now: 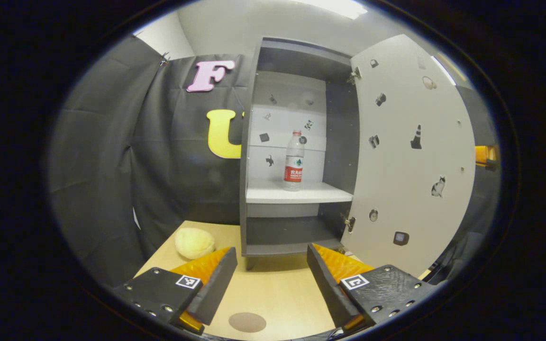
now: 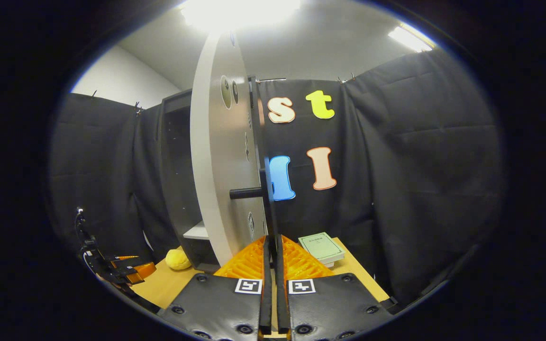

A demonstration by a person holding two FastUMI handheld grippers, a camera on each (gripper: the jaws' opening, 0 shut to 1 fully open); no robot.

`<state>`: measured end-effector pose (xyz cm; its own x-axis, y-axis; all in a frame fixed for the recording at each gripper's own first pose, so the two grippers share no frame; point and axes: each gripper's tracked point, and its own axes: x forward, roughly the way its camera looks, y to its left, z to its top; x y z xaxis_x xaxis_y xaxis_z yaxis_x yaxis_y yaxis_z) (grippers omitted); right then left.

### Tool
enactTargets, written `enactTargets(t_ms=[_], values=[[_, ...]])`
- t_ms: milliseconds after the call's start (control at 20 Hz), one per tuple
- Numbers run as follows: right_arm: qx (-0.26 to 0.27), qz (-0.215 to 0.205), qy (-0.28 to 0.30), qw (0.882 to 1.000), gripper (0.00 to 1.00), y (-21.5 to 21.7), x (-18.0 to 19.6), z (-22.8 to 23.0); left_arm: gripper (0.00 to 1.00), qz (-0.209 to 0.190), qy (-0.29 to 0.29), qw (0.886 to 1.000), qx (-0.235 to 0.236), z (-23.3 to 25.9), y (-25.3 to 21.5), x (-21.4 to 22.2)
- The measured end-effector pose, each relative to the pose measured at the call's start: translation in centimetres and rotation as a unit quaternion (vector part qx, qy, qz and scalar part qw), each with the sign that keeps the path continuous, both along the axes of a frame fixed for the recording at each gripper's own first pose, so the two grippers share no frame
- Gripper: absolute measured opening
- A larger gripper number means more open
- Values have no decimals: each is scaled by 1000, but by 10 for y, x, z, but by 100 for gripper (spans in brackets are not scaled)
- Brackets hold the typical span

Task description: Open the cabinet door with the right hand, grasp the bottle in the cabinet with the left hand and place it on the coaster, then close the cabinet door with the right hand.

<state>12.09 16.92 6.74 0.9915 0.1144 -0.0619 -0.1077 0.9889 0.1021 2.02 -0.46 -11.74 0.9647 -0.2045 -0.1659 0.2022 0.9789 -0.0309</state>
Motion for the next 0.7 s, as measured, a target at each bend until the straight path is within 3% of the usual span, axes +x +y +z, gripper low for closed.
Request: enactTargets(t_ms=[250, 450, 650, 700], values=[[-74, -25, 6, 997, 6, -31, -9, -2, 89, -9, -6, 1000, -3, 5, -5, 6], [-48, -40, 53, 997, 6, -21, -19, -19, 92, -23, -6, 1000, -8, 2, -10, 10], [-47, -44, 76, 995, 37, -21, -34, -23, 92, -37, -4, 999, -14, 2, -15, 17], [-43, -37, 82, 995, 38, -17, -36, -24, 92, -40, -6, 999, -15, 3, -16, 18]])
